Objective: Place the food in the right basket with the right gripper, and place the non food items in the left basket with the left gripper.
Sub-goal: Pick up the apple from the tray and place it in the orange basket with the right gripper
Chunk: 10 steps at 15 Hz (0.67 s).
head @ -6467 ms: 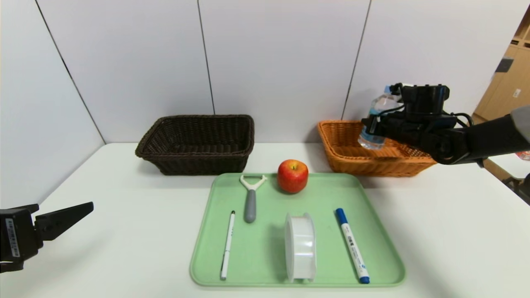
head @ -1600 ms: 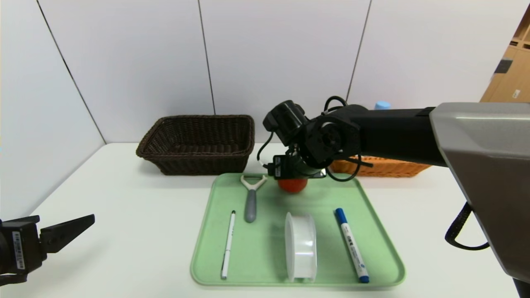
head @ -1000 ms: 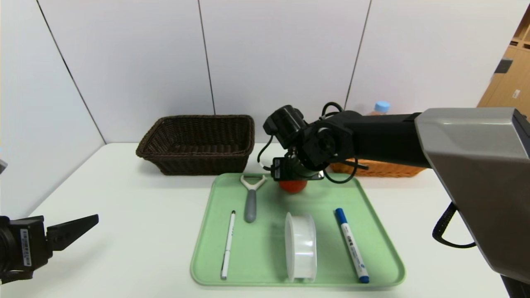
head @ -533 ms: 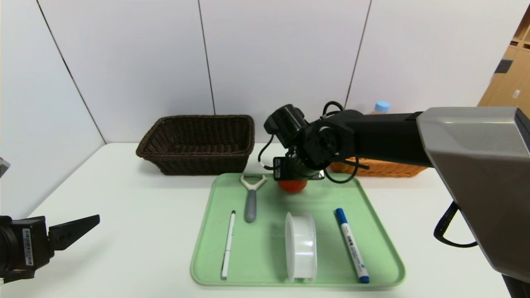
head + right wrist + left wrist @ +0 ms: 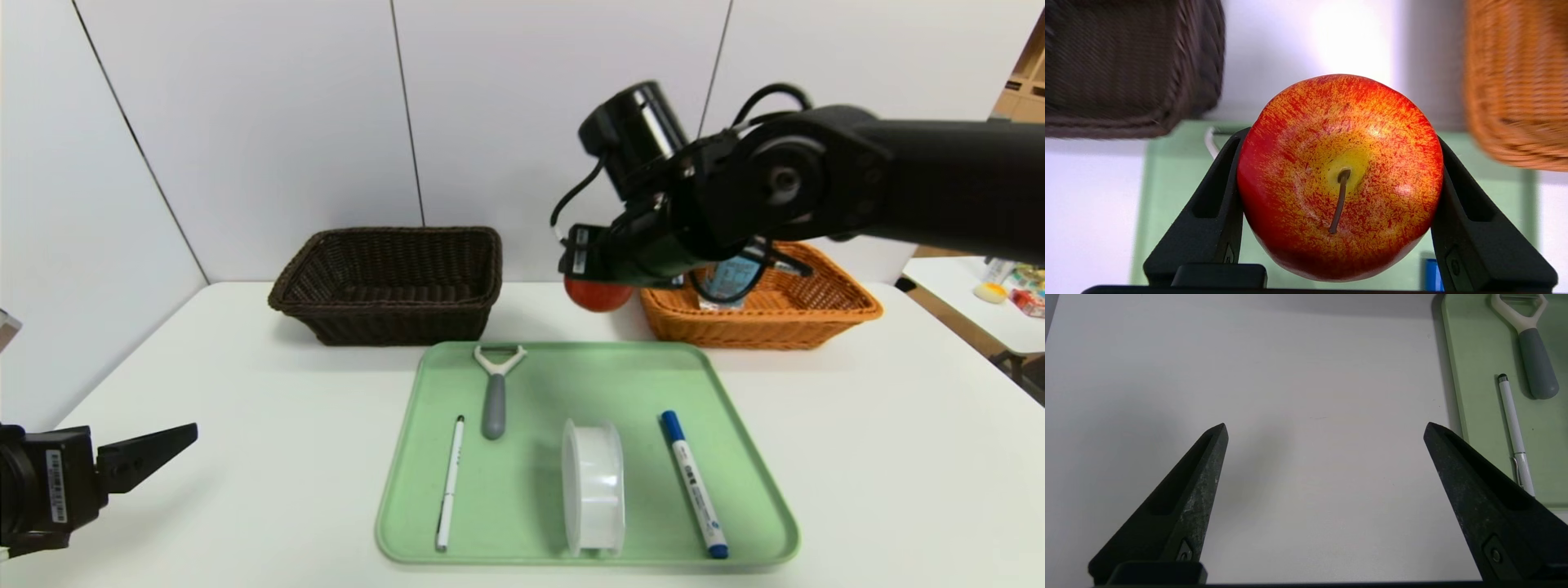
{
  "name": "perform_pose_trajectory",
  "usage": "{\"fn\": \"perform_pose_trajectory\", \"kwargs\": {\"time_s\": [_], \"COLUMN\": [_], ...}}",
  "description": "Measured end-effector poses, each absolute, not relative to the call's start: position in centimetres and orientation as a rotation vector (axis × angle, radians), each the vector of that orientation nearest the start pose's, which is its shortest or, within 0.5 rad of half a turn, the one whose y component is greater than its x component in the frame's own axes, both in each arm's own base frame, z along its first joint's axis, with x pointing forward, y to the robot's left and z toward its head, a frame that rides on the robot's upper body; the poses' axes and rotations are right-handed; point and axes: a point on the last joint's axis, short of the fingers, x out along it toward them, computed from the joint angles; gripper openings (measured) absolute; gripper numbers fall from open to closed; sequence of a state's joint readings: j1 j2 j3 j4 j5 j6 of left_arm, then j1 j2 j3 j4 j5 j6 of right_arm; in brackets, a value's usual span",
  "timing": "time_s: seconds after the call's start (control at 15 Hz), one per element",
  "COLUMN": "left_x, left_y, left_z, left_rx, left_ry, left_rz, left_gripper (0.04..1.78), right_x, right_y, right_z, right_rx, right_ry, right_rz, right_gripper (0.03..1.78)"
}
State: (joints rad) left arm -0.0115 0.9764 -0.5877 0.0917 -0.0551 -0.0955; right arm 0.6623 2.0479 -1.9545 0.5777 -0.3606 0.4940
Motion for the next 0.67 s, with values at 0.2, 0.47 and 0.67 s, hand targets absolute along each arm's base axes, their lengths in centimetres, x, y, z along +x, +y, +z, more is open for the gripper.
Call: {"fn": "perform_pose_trajectory", "kwargs": {"time_s": [0.2,0.47,0.67], "left_x": [11.5,11.9,12.0], "left_y": [-0.3,-0.3,-0.3], "left_z": [20.5,20.6,20.5], "left_rx": [-0.104,-0.104,-0.104], "left_ry": [0.478,0.465,0.474], "left_rz": [-0.043,-0.044,-0.045], "left_gripper": [1.69,1.69,1.69], "right_x": [29.9,27.1,24.9], "right_y": [19.4,11.4,6.6], "right_z": [31.5,36.0,38.6], "right_rx": [0.239,0.329,0.405], "right_ry": [0.533,0.487,0.408], "right_rz": [0.137,0.078,0.070], "right_gripper": [1.21,1.21,1.21]}}
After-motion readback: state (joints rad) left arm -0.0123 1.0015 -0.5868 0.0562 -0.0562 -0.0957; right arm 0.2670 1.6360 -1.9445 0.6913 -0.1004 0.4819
